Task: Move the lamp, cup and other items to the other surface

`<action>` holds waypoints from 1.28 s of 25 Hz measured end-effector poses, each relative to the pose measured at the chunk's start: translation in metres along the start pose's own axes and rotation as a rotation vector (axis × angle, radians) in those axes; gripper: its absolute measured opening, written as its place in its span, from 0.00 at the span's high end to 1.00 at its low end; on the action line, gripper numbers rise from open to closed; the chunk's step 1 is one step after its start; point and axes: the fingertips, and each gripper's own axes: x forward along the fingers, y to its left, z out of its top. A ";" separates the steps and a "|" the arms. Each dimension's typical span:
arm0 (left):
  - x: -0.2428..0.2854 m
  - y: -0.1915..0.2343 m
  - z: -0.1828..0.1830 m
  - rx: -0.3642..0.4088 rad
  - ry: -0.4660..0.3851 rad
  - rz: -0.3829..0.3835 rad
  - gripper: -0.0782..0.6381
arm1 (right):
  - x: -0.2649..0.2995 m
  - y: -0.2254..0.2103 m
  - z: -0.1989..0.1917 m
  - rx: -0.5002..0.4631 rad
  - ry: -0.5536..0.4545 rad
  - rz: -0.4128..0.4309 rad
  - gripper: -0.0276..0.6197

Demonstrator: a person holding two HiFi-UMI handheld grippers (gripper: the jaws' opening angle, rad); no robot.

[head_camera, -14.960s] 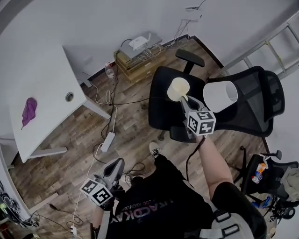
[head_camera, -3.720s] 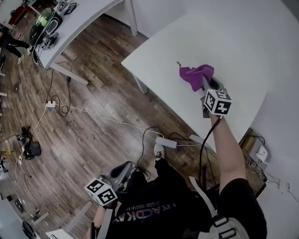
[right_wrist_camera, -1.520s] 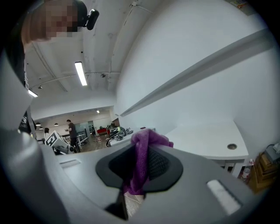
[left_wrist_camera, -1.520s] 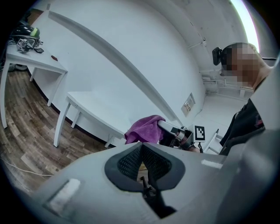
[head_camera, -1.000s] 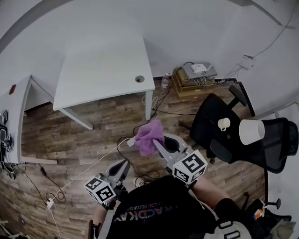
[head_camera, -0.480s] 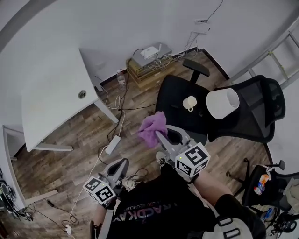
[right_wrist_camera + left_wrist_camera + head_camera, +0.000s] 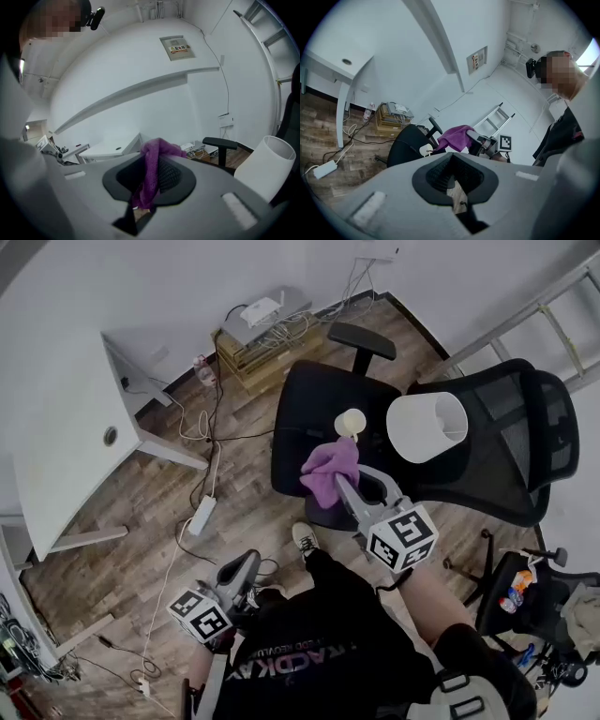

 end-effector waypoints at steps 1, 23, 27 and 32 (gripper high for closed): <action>0.010 0.000 -0.002 -0.007 0.006 0.005 0.89 | 0.002 -0.016 -0.007 -0.008 0.024 -0.012 0.87; 0.037 0.035 -0.026 -0.157 0.088 0.170 0.89 | 0.088 -0.156 -0.210 0.007 0.550 -0.012 0.87; 0.034 0.037 -0.030 -0.169 0.079 0.192 0.89 | 0.103 -0.169 -0.236 0.076 0.605 -0.001 0.86; 0.028 0.040 -0.039 -0.192 0.066 0.218 0.89 | 0.111 -0.182 -0.271 0.136 0.685 -0.013 0.85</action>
